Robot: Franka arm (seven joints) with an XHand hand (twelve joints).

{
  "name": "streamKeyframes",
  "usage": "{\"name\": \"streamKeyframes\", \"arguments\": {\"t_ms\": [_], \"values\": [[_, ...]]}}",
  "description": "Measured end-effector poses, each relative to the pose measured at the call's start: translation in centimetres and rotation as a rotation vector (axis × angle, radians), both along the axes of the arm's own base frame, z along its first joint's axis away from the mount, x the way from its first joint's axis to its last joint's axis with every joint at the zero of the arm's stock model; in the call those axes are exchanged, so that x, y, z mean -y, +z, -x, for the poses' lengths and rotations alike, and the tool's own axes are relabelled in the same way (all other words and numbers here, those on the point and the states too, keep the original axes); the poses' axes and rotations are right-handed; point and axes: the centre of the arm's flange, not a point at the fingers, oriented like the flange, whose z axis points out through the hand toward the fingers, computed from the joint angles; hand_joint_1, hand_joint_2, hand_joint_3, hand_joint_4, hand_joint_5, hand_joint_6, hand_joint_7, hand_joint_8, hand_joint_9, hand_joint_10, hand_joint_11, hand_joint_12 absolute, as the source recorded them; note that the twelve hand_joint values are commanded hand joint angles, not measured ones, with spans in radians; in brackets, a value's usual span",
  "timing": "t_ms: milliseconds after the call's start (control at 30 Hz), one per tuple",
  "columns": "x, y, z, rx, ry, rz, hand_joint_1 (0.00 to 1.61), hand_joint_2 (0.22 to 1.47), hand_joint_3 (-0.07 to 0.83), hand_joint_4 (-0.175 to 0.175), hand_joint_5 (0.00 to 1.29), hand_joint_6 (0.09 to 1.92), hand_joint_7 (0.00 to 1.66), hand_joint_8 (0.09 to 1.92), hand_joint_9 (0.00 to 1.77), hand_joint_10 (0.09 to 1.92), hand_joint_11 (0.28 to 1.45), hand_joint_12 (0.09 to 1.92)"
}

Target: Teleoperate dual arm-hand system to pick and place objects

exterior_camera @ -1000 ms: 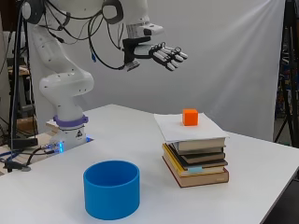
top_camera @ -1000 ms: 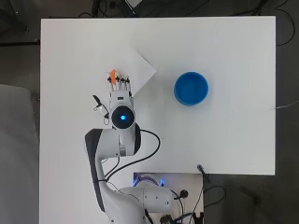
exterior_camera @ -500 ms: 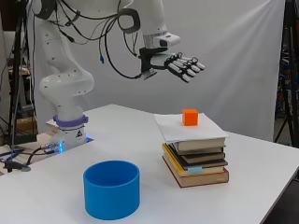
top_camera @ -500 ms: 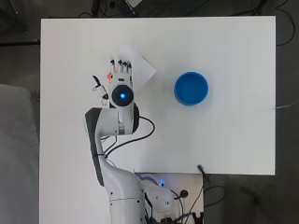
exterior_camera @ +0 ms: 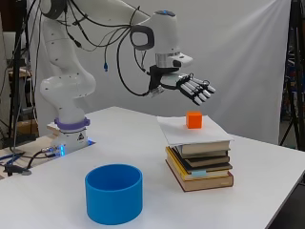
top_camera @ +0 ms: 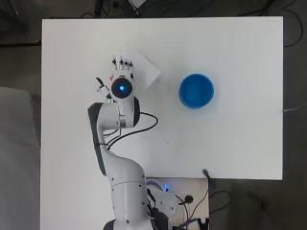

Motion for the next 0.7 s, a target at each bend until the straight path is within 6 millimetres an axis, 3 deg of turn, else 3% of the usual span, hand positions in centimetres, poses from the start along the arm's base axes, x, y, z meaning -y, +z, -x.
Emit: {"name": "streamKeyframes", "arguments": {"t_ms": [200,367,467,500,533,567,600,633,700], "values": [[-0.6,-3.6,0.8,-0.017,0.006,0.007,0.00,0.99,0.004,0.037,0.24,0.09,0.30,0.09,0.40,0.09,0.47,0.09],[0.1,-6.2,2.0,-0.030,0.000,0.020,0.00,0.99,0.003,0.031,0.28,0.09,0.33,0.09,0.42,0.09,0.48,0.09],[0.6,-7.1,2.6,-0.033,-0.006,0.020,0.25,0.99,0.002,0.033,0.36,0.09,0.51,0.09,0.60,0.09,0.57,0.09],[0.7,-7.2,2.6,-0.031,-0.003,0.011,0.66,1.05,0.005,0.004,0.53,0.41,0.63,0.43,0.76,0.40,0.69,0.10],[0.9,-7.2,2.6,-0.028,0.009,-0.004,0.87,1.08,0.006,0.019,0.72,0.71,0.80,0.96,0.96,0.98,0.83,0.67],[1.1,-7.0,2.5,-0.026,0.031,-0.021,0.97,1.09,0.002,0.078,0.86,0.83,0.99,1.39,1.19,1.41,0.97,1.17],[1.2,-6.8,2.3,-0.027,0.064,-0.036,1.00,1.10,0.001,0.123,0.93,0.89,1.11,1.64,1.34,1.66,1.04,1.48],[1.3,-6.5,2.2,-0.027,0.105,-0.047,1.02,1.10,0.001,0.149,0.96,0.93,1.18,1.76,1.42,1.80,1.06,1.65],[1.3,-6.1,2.1,-0.024,0.201,-0.059,1.02,1.11,0.001,0.170,0.98,0.96,1.22,1.85,1.47,1.89,1.05,1.77]]}}
